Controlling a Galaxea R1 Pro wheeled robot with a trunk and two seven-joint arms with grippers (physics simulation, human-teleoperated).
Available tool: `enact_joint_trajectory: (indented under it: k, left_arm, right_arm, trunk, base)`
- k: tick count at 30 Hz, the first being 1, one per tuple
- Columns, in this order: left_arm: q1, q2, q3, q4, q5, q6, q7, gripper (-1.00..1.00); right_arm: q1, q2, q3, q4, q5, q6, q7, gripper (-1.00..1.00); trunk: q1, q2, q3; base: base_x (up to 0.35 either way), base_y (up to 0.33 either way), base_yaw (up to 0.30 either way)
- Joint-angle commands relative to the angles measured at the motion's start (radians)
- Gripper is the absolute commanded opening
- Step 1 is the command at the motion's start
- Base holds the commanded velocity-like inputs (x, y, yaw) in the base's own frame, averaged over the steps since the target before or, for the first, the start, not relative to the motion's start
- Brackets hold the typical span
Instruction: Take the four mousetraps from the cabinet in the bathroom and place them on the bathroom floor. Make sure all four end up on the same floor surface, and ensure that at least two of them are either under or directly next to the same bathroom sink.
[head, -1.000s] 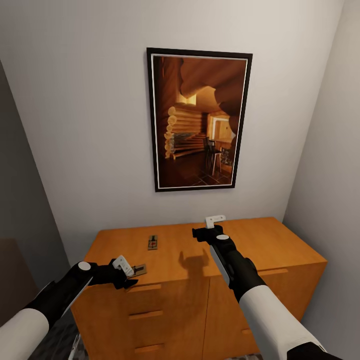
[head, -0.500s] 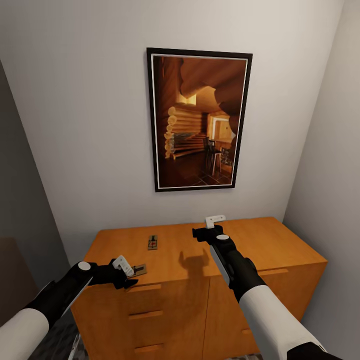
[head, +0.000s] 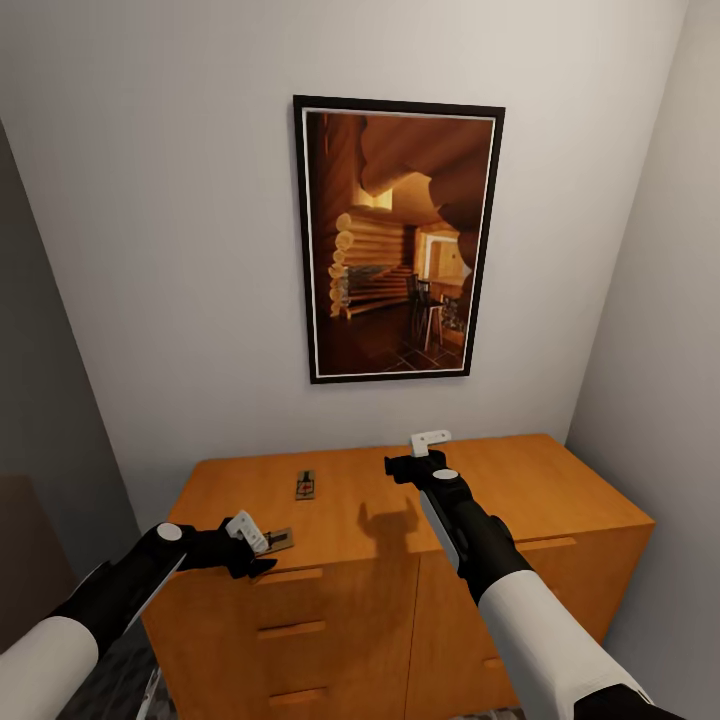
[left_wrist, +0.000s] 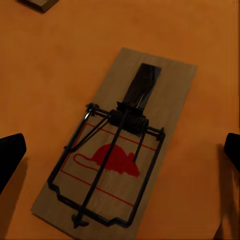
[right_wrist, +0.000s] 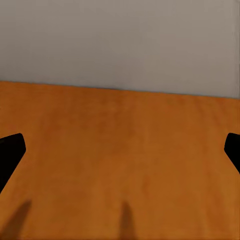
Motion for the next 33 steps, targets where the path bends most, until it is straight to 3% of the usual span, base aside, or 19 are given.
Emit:
enact_joint_trajectory:
  k: [1,19,20,25,33]
  left_arm:
    - [0.0,0.0,-0.002,-0.001,-0.007,0.007,-0.006,1.0]
    - [0.0,-0.003,0.0,-0.002,-0.003,0.01,-0.007,1.0]
    - [0.0,-0.003,0.0,-0.001,-0.003,0.011,-0.008,-1.0]
    - [0.0,-0.002,0.006,-0.001,-0.003,0.01,-0.011,-1.0]
    - [0.0,-0.003,0.056,0.0,-0.003,0.011,-0.009,-1.0]
  right_arm:
    - [-0.001,0.0,0.003,-0.001,0.002,0.006,-0.005,1.0]
    - [-0.001,0.0,0.003,-0.001,0.002,0.006,-0.005,1.0]
    - [-0.001,0.0,0.003,-0.001,0.002,0.006,-0.005,1.0]
    - [-0.001,-0.001,0.003,-0.001,0.002,0.006,-0.005,1.0]
    - [-0.001,0.0,0.003,-0.001,0.002,0.006,-0.005,1.0]
  trunk:
    - [0.0,-0.001,-0.002]
    - [0.0,-0.001,-0.002]
    - [0.0,-0.001,-0.002]
    - [0.0,-0.001,-0.002]
    - [0.0,-0.001,-0.002]
  base:
    - [0.0,0.0,0.0]
    - [0.0,0.0,0.0]
    - [0.0,0.0,0.0]
    - [0.0,0.0,0.0]
    - [0.0,0.0,0.0]
